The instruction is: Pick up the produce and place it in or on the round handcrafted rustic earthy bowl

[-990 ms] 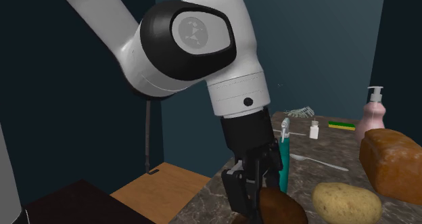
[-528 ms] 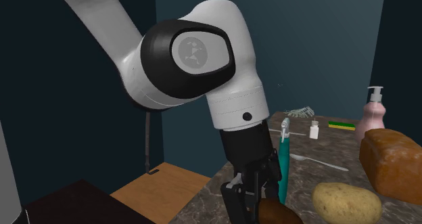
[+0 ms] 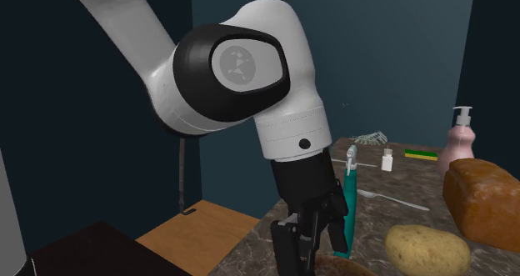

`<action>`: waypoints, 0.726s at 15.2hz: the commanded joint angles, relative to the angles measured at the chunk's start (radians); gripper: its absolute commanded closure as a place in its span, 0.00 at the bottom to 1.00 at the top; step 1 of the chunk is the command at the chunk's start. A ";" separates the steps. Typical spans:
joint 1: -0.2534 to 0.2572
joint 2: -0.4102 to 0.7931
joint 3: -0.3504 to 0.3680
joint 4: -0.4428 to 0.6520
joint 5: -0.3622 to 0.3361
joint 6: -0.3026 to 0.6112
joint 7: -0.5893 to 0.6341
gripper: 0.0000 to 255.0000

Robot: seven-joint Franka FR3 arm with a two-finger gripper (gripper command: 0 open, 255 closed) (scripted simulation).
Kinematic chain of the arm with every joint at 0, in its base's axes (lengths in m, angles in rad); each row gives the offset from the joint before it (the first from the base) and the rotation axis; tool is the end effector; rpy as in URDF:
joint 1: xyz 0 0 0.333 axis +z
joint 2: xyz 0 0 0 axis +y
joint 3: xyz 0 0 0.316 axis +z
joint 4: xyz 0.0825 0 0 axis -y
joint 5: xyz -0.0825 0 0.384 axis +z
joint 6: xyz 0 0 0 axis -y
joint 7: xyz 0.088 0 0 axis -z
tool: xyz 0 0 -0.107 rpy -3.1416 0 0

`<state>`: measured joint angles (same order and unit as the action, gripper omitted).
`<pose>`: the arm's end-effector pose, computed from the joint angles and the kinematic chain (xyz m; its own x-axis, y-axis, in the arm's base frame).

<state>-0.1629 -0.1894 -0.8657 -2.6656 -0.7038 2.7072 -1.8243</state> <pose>0.2469 -0.3475 0.2942 0.1656 0.9468 -0.2758 0.9861 -0.1552 0.0593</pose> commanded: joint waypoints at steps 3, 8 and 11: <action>-0.012 -0.057 0.022 -0.001 -0.022 -0.057 0.014 0.00; -0.040 -0.197 0.090 0.001 -0.040 -0.204 0.026 0.00; -0.040 -0.197 0.090 0.001 -0.040 -0.204 0.026 0.00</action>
<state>-0.2029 -0.3860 -0.7767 -2.6645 -0.7434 2.5047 -1.7989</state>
